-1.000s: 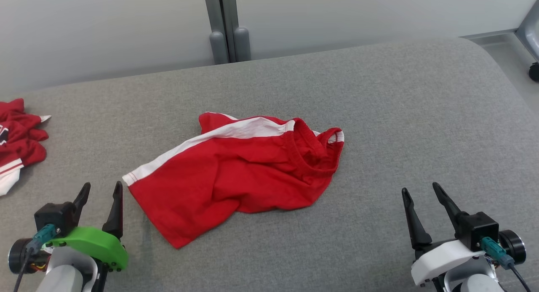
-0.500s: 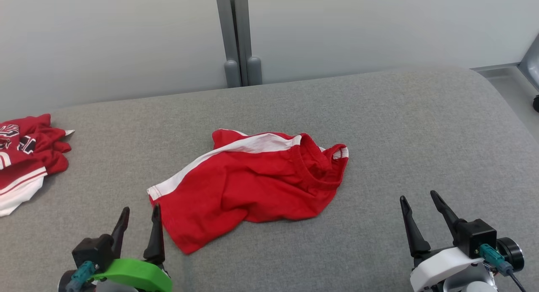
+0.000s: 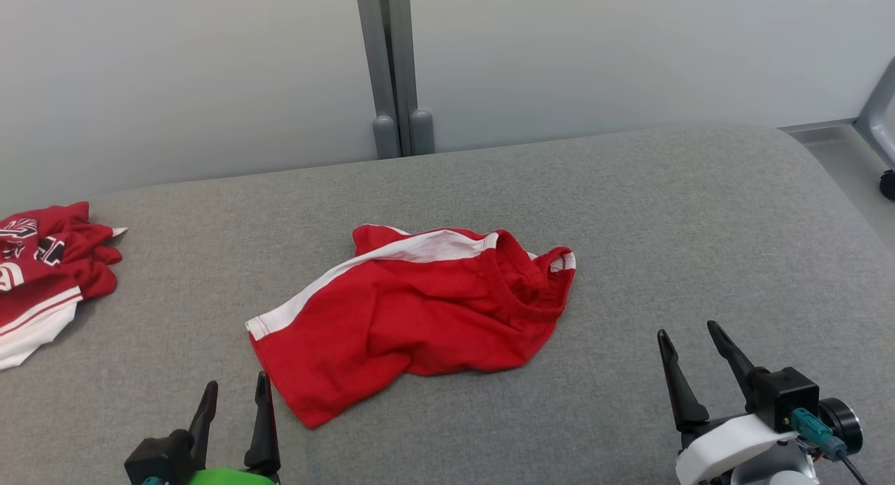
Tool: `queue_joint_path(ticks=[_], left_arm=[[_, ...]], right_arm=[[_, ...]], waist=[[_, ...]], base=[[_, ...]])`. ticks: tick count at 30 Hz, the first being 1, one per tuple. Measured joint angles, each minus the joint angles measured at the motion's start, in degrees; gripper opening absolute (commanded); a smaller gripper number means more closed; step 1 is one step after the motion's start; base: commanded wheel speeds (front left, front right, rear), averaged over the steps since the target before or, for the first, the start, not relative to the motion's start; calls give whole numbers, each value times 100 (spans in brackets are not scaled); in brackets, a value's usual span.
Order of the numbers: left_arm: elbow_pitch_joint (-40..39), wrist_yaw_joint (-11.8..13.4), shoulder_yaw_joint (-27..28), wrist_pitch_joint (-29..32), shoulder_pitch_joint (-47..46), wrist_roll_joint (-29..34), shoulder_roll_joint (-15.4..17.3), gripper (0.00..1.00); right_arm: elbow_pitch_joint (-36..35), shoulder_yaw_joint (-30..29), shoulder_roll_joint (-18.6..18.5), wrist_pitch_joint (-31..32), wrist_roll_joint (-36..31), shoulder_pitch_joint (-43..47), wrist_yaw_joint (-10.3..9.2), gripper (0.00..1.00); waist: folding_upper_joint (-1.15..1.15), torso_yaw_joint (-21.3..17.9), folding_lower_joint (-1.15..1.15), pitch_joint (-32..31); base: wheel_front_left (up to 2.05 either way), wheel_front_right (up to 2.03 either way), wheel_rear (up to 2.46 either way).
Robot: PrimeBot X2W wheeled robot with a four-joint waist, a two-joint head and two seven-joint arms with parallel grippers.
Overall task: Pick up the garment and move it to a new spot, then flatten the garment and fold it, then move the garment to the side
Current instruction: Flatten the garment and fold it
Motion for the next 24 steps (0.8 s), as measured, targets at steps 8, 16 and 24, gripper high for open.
queue_joint_path(ticks=[8,16,24], left_arm=[[12,0,-38,0,44,74,-23,100],[54,0,-90,0,44,87,-29,100],[42,0,-141,0,38,93,-32,100]], right_arm=[[79,27,0,0,35,2,0,100],[121,3,0,0,35,-4,0,100],[318,90,0,1,-21,-201,0,100]], waist=[[0,2,0,1],[0,15,0,11],[0,54,0,76]], base=[[0,0,0],[0,0,0],[0,0,0]])
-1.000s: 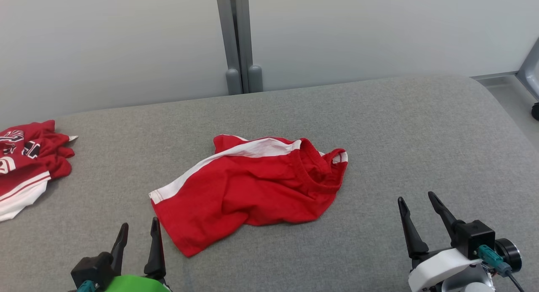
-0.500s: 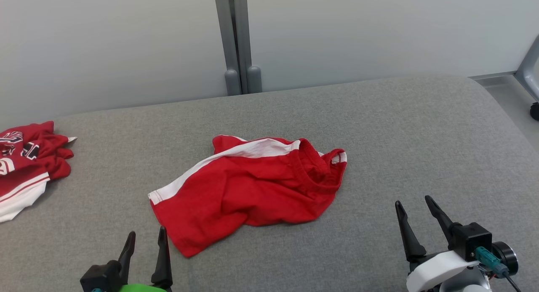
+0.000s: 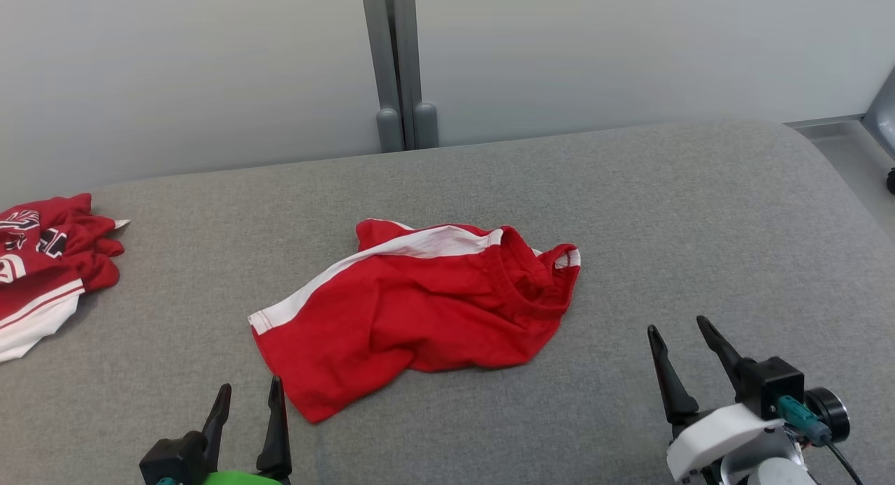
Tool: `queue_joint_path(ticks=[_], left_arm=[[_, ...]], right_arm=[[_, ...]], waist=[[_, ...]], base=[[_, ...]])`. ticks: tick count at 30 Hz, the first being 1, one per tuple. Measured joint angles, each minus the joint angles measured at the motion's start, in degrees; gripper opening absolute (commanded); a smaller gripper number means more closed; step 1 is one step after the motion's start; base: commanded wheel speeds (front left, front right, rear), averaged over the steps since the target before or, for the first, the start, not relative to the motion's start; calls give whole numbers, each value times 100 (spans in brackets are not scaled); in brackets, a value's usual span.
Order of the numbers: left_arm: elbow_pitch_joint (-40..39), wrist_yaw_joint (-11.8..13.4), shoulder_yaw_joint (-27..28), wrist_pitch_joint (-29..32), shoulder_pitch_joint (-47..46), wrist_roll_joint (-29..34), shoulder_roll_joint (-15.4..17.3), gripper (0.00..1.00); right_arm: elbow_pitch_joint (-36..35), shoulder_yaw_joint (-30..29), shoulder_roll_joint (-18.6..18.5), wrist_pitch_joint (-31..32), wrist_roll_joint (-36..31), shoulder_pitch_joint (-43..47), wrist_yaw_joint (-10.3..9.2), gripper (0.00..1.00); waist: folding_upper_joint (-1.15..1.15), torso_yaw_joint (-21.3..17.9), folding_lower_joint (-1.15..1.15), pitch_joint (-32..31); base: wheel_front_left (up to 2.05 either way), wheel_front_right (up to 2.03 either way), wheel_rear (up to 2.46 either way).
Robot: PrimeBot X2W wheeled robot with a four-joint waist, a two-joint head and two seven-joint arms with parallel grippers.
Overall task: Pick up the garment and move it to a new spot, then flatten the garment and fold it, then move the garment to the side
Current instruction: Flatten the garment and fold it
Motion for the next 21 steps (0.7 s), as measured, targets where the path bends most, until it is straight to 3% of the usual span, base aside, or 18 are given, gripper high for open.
queue_joint_path(ticks=[8,21], left_arm=[[-71,0,-160,0,-111,-33,-2,100],[-194,0,-455,0,-375,-266,-7,100]], right_arm=[[957,631,3,109,-16,-1274,0,100],[2476,1461,3,2196,797,-3461,0,100]], waist=[[0,96,0,145],[0,608,0,505]], base=[[0,0,0],[0,0,0]])
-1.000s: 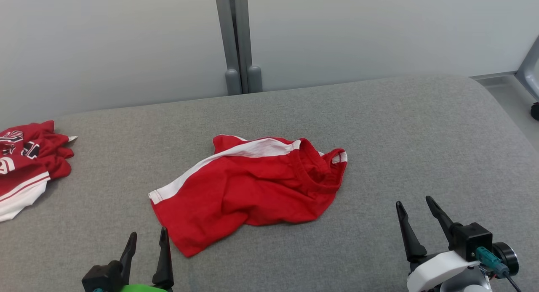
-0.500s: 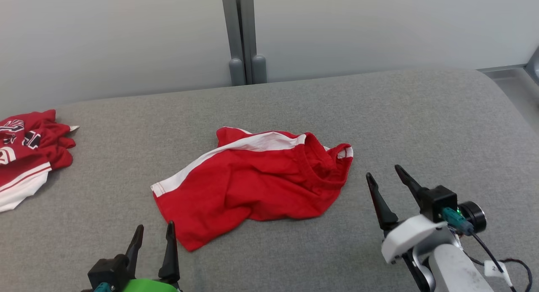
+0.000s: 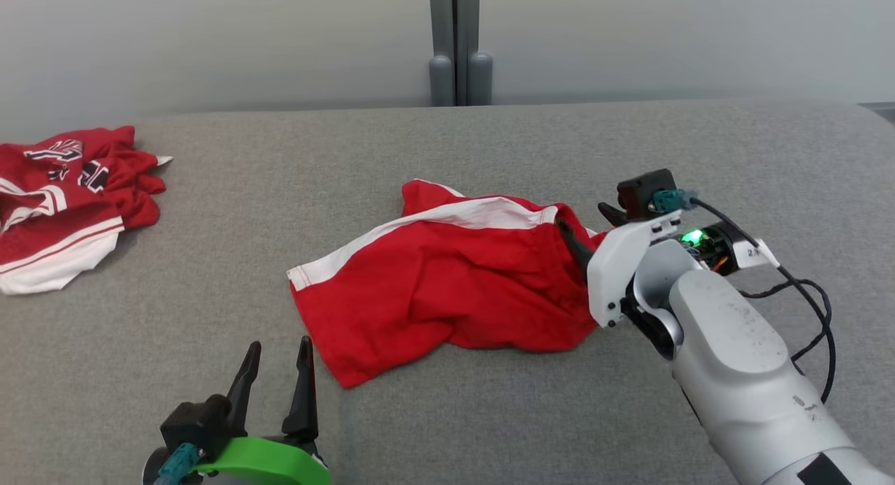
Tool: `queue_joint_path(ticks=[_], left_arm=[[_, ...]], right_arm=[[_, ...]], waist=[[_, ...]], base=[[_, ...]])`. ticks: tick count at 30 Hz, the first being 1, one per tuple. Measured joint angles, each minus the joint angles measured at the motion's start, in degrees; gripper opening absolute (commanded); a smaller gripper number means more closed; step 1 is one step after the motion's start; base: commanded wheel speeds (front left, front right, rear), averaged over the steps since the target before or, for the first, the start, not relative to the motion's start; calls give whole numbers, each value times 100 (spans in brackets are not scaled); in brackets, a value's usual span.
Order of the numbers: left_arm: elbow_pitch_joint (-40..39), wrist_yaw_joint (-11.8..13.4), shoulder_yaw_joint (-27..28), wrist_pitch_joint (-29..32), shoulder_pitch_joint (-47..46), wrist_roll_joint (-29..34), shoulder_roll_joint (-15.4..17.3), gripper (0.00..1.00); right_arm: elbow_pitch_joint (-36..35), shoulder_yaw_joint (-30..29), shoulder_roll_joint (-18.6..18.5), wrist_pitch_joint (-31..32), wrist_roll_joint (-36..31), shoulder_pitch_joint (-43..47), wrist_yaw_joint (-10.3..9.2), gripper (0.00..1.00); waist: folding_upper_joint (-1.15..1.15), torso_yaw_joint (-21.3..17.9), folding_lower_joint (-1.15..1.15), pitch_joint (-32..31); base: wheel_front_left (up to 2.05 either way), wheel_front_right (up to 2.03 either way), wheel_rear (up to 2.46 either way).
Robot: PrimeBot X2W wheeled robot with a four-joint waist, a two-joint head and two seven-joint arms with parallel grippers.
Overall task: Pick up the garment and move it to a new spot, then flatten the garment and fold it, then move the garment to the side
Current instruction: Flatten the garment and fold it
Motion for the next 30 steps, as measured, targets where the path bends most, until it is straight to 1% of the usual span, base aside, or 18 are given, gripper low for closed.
queue_joint_path(ticks=[3,8,16,17,18,19,21,22,23,27,30], left_arm=[[-7,1,-59,0,-77,-49,0,100],[-24,9,-142,0,-186,-108,1,100],[-41,33,-252,0,-323,-164,0,100],[-43,33,-253,0,-329,-164,0,100],[-43,37,-256,0,-330,-168,0,100],[-44,42,-254,0,-332,-182,0,100],[-47,60,-249,0,-344,-190,0,100],[-48,62,-254,0,-363,-190,0,100],[-49,62,-263,0,-394,-199,0,100],[69,57,-309,0,-573,-172,1,100],[502,32,-422,0,-897,-102,8,100]], right_arm=[[299,47,2,393,132,-306,0,100],[732,14,1,810,250,-650,-1,100],[1161,-33,0,783,305,-1020,-1,100],[1193,-14,1,768,328,-1045,-1,81],[1220,15,0,735,355,-1070,-1,55],[1244,34,4,686,402,-1100,-1,42],[1277,49,3,544,405,-1168,0,25],[1295,55,2,471,405,-1198,0,14],[1307,75,1,411,410,-1216,-1,0],[1324,168,2,212,439,-1221,0,0],[1267,311,0,118,511,-1207,0,0]], waist=[[0,149,0,151],[0,369,0,404],[0,706,0,766],[0,733,0,797],[0,764,0,833],[0,789,0,868],[0,818,0,921],[0,824,0,939],[0,817,0,946],[0,733,0,923],[0,610,0,889]], base=[[0,0,0],[0,0,0],[0,0,0],[0,0,0],[0,0,0],[0,0,0],[0,0,0],[0,0,0],[0,0,0],[0,0,0],[0,0,0]])
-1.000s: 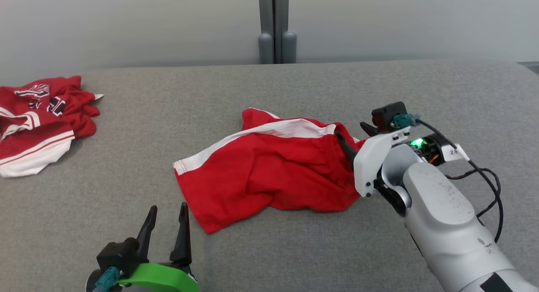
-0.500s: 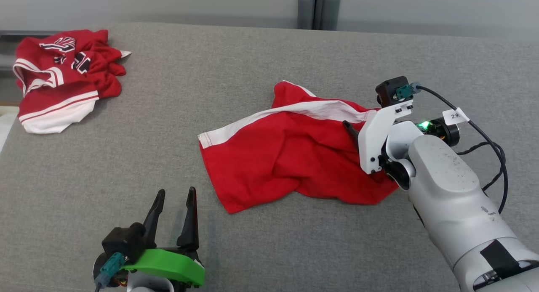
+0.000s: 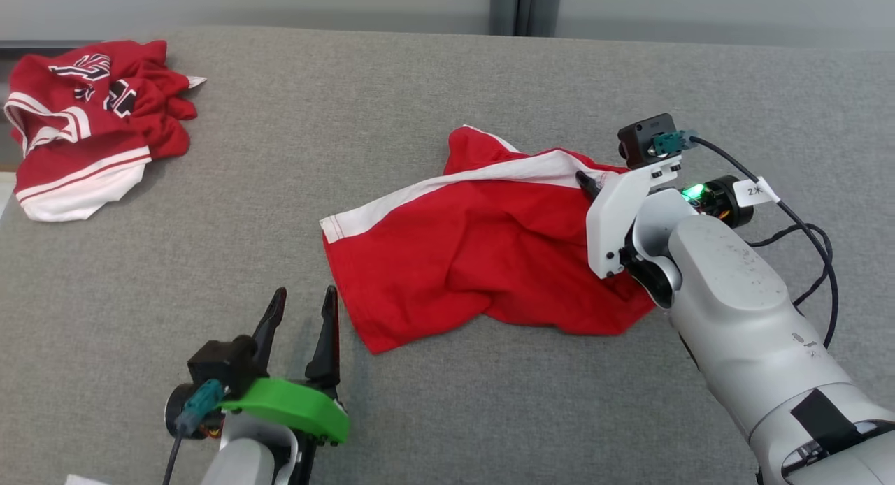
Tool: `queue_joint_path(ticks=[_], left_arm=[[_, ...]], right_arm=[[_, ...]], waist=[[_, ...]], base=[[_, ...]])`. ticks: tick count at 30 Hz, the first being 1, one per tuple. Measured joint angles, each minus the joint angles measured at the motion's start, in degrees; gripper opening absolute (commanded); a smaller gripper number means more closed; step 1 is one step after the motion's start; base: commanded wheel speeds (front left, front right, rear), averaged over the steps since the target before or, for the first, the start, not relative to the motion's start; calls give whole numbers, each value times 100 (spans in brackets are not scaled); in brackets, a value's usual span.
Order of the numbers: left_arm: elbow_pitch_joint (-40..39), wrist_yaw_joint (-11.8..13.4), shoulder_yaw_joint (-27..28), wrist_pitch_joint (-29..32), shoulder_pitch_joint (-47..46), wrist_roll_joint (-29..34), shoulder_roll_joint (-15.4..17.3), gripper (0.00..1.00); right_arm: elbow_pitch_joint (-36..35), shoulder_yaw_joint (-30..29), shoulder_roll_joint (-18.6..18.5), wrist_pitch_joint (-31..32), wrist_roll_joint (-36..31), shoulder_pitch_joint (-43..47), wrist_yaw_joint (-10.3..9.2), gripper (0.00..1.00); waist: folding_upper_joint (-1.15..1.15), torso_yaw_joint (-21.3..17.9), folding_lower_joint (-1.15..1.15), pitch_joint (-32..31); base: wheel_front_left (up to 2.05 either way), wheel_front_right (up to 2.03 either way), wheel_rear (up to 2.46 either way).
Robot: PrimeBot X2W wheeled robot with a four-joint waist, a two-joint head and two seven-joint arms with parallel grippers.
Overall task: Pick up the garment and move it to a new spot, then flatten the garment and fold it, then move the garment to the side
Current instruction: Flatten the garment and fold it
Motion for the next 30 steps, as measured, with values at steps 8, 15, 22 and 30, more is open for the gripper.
queue_joint_path(ticks=[8,15,22,30], left_arm=[[1365,-24,-92,643,-1418,-278,237,100],[2443,-26,-163,1365,-2350,-450,389,100],[3162,-26,-314,1667,-2856,-447,464,100],[3533,-26,-593,1656,-3200,-450,468,57]], right_arm=[[-297,457,0,-85,149,138,-1,0],[-500,793,-1,-69,283,175,0,0],[-586,968,-1,-46,360,124,0,0],[-612,1087,0,-55,409,24,0,0]], waist=[[0,-367,0,24],[0,-655,0,190],[0,-831,0,383],[0,-916,0,530]], base=[[0,0,0],[0,0,0],[0,0,0],[0,0,0]])
